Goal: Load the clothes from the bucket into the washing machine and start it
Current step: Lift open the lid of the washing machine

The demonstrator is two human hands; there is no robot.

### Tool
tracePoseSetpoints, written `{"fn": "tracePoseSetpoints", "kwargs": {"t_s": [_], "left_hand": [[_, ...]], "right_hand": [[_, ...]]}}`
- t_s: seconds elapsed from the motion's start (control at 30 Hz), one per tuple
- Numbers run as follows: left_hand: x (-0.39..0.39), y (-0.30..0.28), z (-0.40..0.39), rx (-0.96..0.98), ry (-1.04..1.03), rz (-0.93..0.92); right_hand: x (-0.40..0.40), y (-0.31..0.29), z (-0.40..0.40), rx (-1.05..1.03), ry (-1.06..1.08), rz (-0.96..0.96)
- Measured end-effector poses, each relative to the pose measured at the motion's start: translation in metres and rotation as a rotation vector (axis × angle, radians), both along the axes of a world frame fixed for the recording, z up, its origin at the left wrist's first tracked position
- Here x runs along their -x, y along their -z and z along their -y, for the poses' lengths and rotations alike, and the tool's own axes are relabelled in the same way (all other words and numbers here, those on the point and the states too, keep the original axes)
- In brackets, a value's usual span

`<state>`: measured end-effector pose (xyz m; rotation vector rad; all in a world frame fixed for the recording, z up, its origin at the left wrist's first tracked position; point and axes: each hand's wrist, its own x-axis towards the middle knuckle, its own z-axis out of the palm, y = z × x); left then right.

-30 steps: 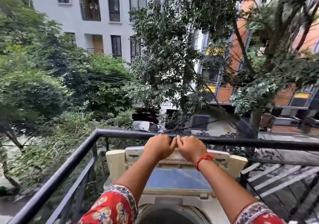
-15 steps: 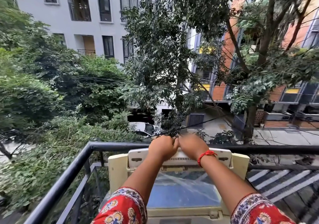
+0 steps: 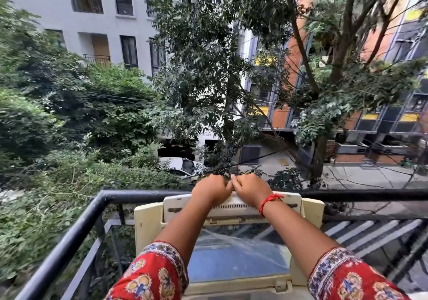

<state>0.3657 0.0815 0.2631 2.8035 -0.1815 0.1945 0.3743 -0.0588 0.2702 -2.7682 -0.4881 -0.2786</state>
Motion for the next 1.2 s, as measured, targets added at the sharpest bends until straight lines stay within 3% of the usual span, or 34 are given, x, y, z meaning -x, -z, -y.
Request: {"fn": "tracePoseSetpoints", "kwargs": {"t_s": [0.2, 0.37, 0.73, 1.0, 1.2], "left_hand": [[0.018, -0.003, 0.002, 0.085, 0.03, 0.138], [0.042, -0.003, 0.008, 0.034, 0.035, 0.247], [0.077, -0.017, 0.038, -0.023, 0.108, 0.297], [0.11, -0.005, 0.15, 0.028, 0.359, 0.341], [0.179, 0.043, 0.271, 0.055, 0.577, 0.252]], "right_hand": [[0.009, 0.002, 0.007, -0.062, -0.054, 0.052], [0.029, 0.001, 0.011, -0.062, -0.095, 0.127], [0.074, -0.009, 0.035, -0.049, -0.034, 0.185], [0.135, 0.002, 0.148, 0.002, 0.193, 0.252], [0.23, 0.048, 0.263, 0.007, 0.39, 0.155]]}}
